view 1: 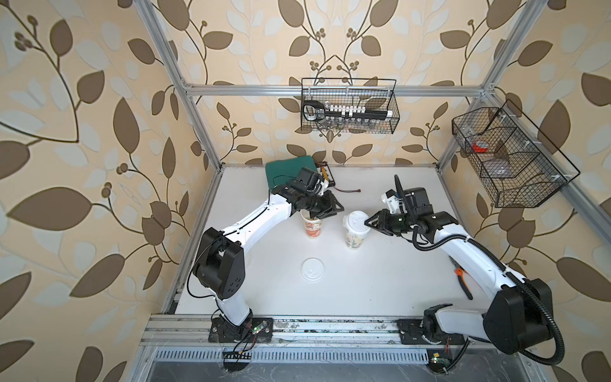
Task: Put the leak-proof paper on the milk tea cups
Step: Secure the cup lid on the cup.
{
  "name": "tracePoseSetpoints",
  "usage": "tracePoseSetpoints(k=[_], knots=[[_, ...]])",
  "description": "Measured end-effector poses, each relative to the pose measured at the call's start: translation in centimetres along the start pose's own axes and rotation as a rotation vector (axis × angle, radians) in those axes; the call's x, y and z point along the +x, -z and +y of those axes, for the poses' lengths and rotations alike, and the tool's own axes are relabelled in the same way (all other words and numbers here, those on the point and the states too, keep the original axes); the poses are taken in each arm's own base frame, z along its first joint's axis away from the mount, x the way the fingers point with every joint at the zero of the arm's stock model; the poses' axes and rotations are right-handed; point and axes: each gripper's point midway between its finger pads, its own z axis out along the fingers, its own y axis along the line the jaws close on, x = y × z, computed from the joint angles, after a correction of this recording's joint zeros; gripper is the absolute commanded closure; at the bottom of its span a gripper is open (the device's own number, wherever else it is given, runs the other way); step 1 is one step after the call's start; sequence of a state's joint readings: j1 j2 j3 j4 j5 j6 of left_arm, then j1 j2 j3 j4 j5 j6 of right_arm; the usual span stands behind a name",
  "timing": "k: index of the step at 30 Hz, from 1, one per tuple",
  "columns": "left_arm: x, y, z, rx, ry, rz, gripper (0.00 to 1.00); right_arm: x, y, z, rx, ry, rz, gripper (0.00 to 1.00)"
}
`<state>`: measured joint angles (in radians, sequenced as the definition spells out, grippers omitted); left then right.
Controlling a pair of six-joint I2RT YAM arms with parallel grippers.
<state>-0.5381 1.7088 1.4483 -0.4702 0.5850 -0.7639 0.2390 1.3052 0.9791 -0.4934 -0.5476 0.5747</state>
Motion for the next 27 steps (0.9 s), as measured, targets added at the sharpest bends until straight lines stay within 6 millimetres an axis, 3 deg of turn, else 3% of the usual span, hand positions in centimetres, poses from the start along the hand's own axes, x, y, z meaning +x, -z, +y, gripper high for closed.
tracePoseSetpoints(k=[17,27], knots=[[1.5,-2.5,0.8,0.024,0.011,0.085,0.68,-0.2,-0.2,0.0,-0.005,0.003,-0.002,0.70],[1.8,-2.7,0.8,0.017,0.000,0.089,0.72,-0.2,-0.2,0.0,-0.006,0.002,-0.002,0.70]])
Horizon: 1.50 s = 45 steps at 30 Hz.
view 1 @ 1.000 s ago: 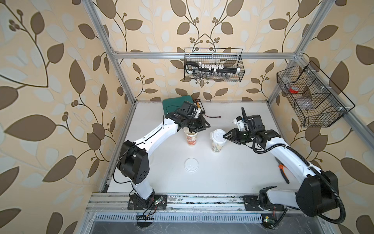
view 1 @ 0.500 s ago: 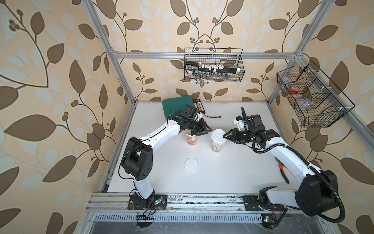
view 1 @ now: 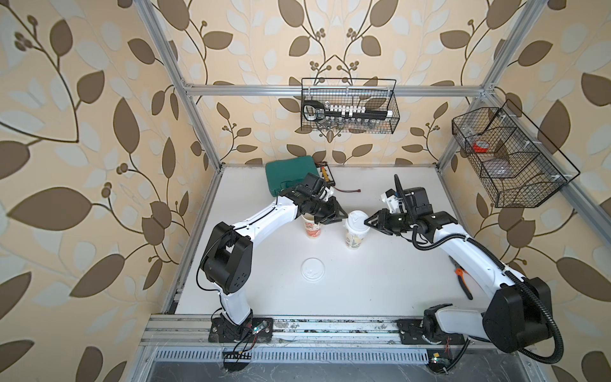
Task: Put the leak-proof paper on the milk tea cups
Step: Secure the cup lid on the cup.
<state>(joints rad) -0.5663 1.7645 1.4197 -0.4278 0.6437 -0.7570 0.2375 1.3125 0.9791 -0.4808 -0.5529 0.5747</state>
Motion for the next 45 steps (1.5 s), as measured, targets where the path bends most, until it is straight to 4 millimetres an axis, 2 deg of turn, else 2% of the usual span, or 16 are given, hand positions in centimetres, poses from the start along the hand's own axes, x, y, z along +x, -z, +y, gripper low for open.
tracePoseSetpoints(k=[5,19,45], knots=[[-0.01,-0.05,-0.07,-0.026,-0.027,-0.013,0.76,0.00,0.01,0.01,-0.001,-0.001,0.000,0.70],[0.05,-0.42,-0.18,-0.075,-0.065,-0.031,0.78,-0.05,0.00,-0.06,0.000,-0.001,-0.002,0.71],[0.13,-0.80,0.17,-0.113,-0.102,-0.049,0.77,-0.07,0.01,-0.13,-0.001,-0.002,-0.004,0.71]])
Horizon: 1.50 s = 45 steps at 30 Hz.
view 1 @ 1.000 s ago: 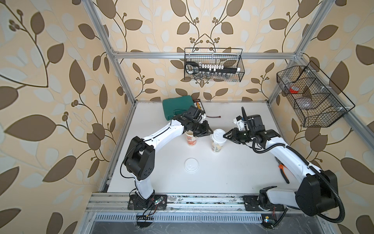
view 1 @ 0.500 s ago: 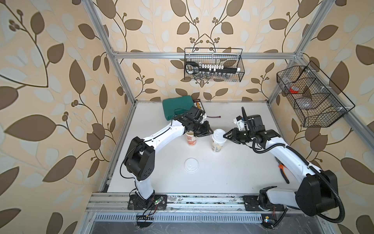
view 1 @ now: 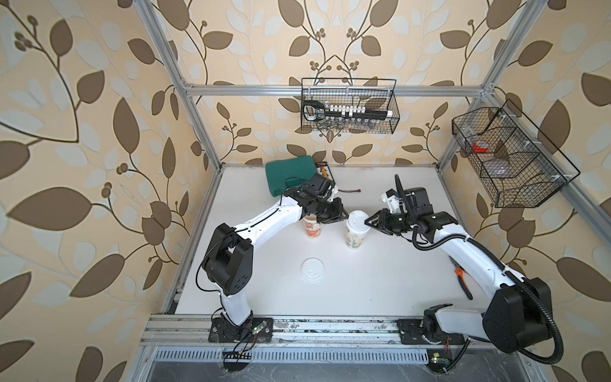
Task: Put the leak-proof paper on the milk tea cups
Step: Secure the cup lid on the cup.
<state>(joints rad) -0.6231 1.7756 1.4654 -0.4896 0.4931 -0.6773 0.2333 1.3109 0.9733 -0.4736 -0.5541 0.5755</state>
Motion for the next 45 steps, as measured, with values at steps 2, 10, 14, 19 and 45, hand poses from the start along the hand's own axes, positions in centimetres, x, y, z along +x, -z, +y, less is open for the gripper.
tracePoseSetpoints(k=[2,10,14,19,45], knots=[[0.0,0.0,0.1,-0.004,0.000,-0.002,0.77,0.0,0.0,0.0,0.000,0.000,0.000,0.71],[-0.2,0.4,-0.1,-0.061,-0.006,-0.009,0.73,0.0,0.0,0.0,-0.001,0.001,-0.001,0.71],[-0.1,0.6,0.0,-0.093,-0.004,-0.003,0.71,-0.1,0.0,0.0,-0.001,0.002,-0.002,0.70],[0.4,1.0,0.4,-0.124,0.009,0.020,0.58,-0.1,0.0,0.1,-0.002,0.004,-0.003,0.69],[-3.1,8.4,-1.0,-0.127,-0.013,-0.127,0.01,-3.2,3.5,2.6,0.038,0.111,-0.093,0.16]])
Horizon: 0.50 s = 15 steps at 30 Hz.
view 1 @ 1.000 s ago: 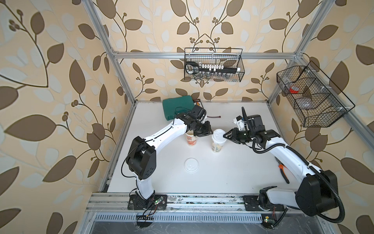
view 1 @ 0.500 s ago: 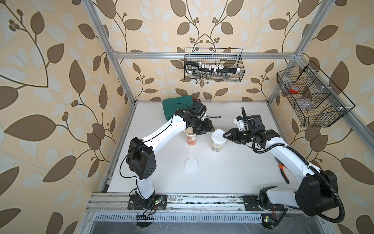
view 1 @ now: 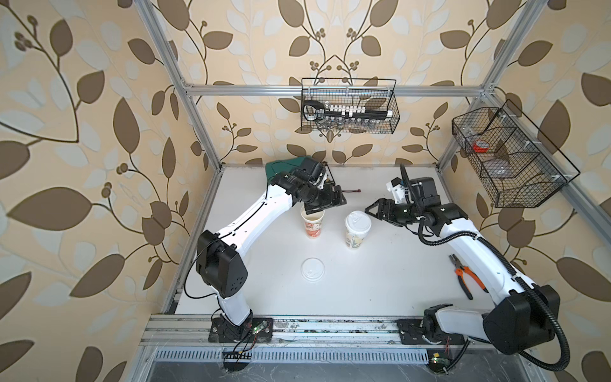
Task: Put the leak-proof paper on the milk tea cups
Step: Secure the cup lid on the cup.
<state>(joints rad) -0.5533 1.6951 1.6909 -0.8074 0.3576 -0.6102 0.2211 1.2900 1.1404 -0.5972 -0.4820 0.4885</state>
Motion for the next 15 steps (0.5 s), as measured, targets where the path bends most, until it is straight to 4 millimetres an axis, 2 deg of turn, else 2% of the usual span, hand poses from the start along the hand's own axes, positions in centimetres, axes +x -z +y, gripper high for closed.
tracePoseSetpoints(k=[3,4,9,15], knots=[[0.4,2.7,0.3,0.000,-0.015,-0.052,0.01,-0.2,0.9,0.7,-0.007,0.032,-0.020,0.12],[0.8,3.5,0.6,-0.003,-0.021,-0.066,0.01,-0.1,1.2,0.9,-0.009,0.042,-0.027,0.00],[4.3,6.4,3.7,-0.065,-0.030,-0.108,0.01,1.1,2.4,3.1,-0.039,0.114,-0.049,0.00],[9.0,7.6,9.5,-0.199,0.015,-0.120,0.01,4.1,2.6,5.3,-0.073,0.199,-0.023,0.00]])
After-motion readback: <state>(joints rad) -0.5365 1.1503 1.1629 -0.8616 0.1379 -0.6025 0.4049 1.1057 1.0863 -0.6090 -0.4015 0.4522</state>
